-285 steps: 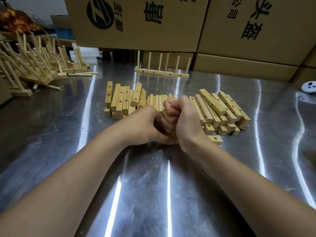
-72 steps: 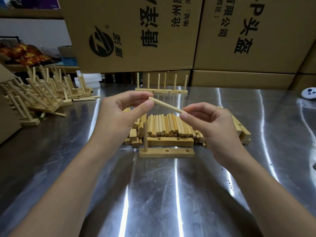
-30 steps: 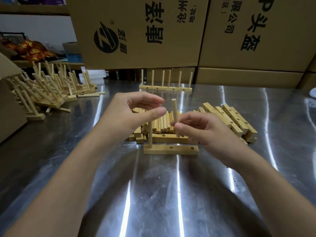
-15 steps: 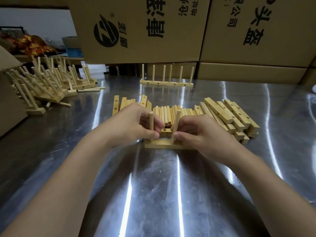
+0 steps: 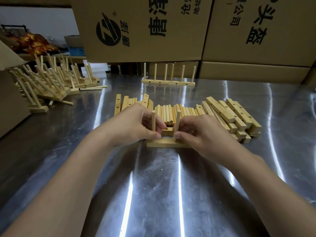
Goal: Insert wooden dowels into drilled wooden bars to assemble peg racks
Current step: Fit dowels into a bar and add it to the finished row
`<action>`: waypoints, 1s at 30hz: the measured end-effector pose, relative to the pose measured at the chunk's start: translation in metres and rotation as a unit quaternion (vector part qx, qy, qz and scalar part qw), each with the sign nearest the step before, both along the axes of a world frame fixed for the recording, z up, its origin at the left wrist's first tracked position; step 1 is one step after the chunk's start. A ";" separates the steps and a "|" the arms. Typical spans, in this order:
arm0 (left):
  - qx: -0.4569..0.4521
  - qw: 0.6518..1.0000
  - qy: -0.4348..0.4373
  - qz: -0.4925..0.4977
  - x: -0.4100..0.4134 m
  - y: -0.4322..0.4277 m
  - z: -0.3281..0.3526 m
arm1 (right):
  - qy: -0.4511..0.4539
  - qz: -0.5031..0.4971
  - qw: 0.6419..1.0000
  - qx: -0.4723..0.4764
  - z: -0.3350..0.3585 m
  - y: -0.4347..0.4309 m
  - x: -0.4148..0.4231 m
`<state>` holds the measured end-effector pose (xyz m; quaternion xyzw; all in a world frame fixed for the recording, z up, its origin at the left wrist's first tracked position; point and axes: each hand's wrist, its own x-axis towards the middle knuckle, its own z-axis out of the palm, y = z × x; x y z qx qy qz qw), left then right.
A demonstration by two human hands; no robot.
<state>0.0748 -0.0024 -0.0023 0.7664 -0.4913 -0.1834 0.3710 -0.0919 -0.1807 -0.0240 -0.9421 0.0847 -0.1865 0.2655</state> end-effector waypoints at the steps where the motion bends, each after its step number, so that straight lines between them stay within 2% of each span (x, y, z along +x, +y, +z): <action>1: 0.016 1.000 -0.010 0.003 0.001 0.000 -0.002 | 0.003 -0.007 1.000 -0.003 -0.001 0.001 -0.001; 3: 0.049 0.998 -0.029 0.011 0.002 -0.001 -0.005 | -0.001 -0.021 1.000 -0.009 -0.003 0.005 -0.001; 6: 0.075 0.995 -0.063 0.017 0.002 -0.003 -0.009 | -0.077 -0.028 0.996 0.032 -0.002 0.015 0.002; 9: 0.078 0.995 -0.066 0.007 0.000 -0.006 -0.010 | -0.143 -0.016 0.964 0.223 0.002 0.027 0.010; 12: 0.077 0.995 -0.063 -0.015 -0.003 -0.010 -0.011 | -0.155 0.008 0.899 0.409 0.001 0.037 0.018; 14: 0.076 0.995 -0.059 -0.022 -0.005 -0.011 -0.011 | -0.161 0.017 0.870 0.465 -0.002 0.041 0.020; 18: 0.077 0.995 -0.064 -0.019 -0.005 -0.011 -0.012 | -0.164 0.019 0.860 0.483 -0.003 0.042 0.023; 22: 0.073 0.995 -0.065 -0.023 -0.005 -0.012 -0.012 | -0.147 0.005 0.905 0.399 -0.007 0.044 0.027; 24: 0.074 0.995 -0.065 -0.022 -0.004 -0.012 -0.013 | -0.144 0.002 0.914 0.379 -0.006 0.043 0.028; 28: 0.073 0.995 -0.069 -0.027 0.000 -0.012 -0.018 | -0.160 -0.004 0.876 0.455 -0.007 0.037 0.030; 30: 0.071 0.994 -0.076 -0.026 0.002 -0.013 -0.020 | -0.162 -0.002 0.887 0.433 -0.009 0.039 0.032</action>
